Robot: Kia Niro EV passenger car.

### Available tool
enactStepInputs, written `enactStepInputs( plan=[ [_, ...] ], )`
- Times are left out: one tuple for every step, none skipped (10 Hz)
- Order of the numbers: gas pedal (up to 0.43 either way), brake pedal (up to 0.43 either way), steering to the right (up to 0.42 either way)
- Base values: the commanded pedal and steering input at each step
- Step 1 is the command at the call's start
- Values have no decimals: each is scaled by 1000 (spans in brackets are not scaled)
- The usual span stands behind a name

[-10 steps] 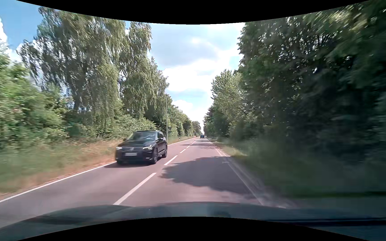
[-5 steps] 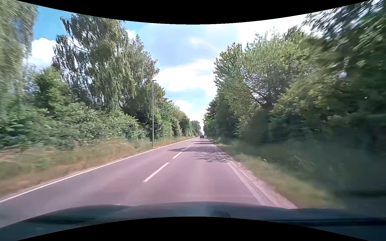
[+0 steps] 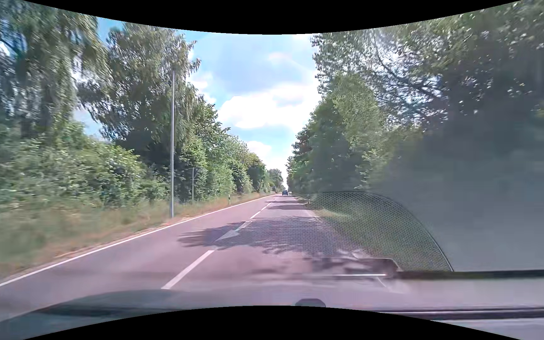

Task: Follow the waypoints while adhering to traffic rules and regulations

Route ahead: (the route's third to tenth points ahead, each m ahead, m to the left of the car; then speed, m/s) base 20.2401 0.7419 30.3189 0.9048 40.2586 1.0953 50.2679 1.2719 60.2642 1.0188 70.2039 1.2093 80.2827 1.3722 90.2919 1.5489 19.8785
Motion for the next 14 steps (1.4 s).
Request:
enactStepInputs(
  plan=[
    [331, 0, -2],
    [311, 0, -2],
    [311, 0, -1],
    [299, 0, -2],
    [280, 0, -1],
    [280, 0, -1],
    [280, 0, -1],
    [280, 0, -1],
    [280, 0, -1],
    [280, 0, -1],
    [280, 0, -1],
    [287, 0, -1],
    [287, 0, -1],
    [299, 0, -1]
  ],
)
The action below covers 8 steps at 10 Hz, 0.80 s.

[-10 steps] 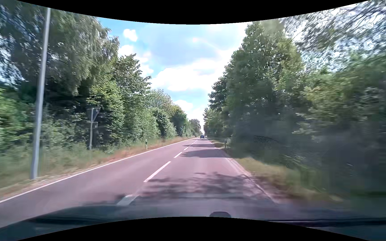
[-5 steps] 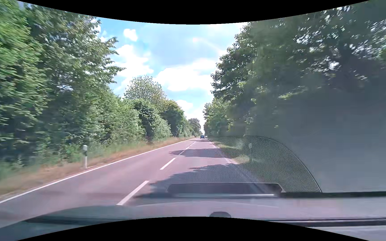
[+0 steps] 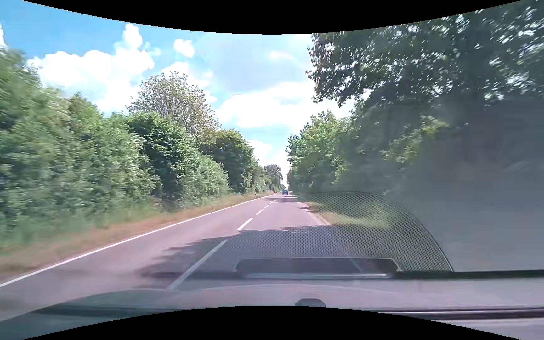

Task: Follow the waypoints while adhering to traffic rules and regulations

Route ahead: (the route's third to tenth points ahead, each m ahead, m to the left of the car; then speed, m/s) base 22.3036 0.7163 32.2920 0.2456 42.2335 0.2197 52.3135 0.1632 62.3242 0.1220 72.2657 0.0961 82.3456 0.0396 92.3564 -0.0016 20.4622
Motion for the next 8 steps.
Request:
enactStepInputs(
  plan=[
    [299, 0, -1],
    [299, 0, -1],
    [299, 0, -1],
    [287, 0, -1],
    [287, 0, -1],
    [287, 0, -1],
    [280, 0, -1],
    [280, 0, -1]
  ],
)
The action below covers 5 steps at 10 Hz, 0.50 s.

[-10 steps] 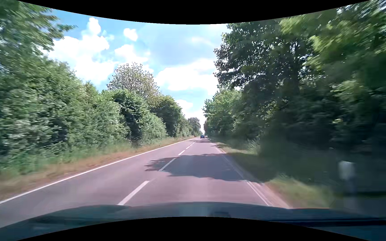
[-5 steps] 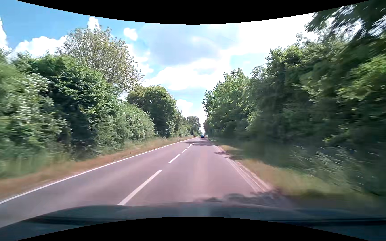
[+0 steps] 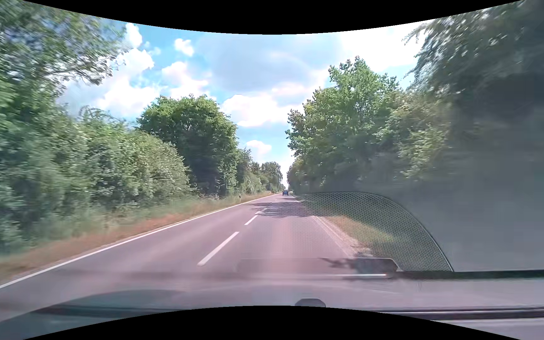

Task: Follow the waypoints while adhering to traffic rules and regulations

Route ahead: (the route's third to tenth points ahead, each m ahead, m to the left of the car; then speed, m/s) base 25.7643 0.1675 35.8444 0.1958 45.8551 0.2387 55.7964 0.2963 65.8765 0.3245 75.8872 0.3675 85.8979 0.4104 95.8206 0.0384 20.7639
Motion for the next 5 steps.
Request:
enactStepInputs(
  plan=[
    [280, 0, -1],
    [280, 0, -1],
    [268, 0, -1],
    [268, 0, -1],
    [268, 0, -1]
  ],
)
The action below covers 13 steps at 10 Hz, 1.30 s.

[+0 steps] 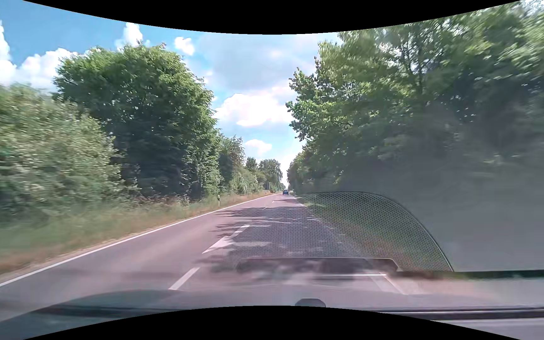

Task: Follow the waypoints while adhering to traffic rules and regulations

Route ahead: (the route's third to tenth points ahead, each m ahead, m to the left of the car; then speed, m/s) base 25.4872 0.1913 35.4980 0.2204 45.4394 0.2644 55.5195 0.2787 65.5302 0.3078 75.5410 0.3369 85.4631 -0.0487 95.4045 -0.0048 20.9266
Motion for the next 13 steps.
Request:
enactStepInputs(
  plan=[
    [268, 0, -1],
    [268, 0, -1],
    [260, 0, -1],
    [260, 0, -1],
    [260, 0, -1],
    [260, 0, -1],
    [260, 0, 0],
    [248, 0, 0],
    [248, 0, 0],
    [240, 0, 0],
    [240, 0, 0],
    [240, 0, 0],
    [240, 0, 0]
  ],
)
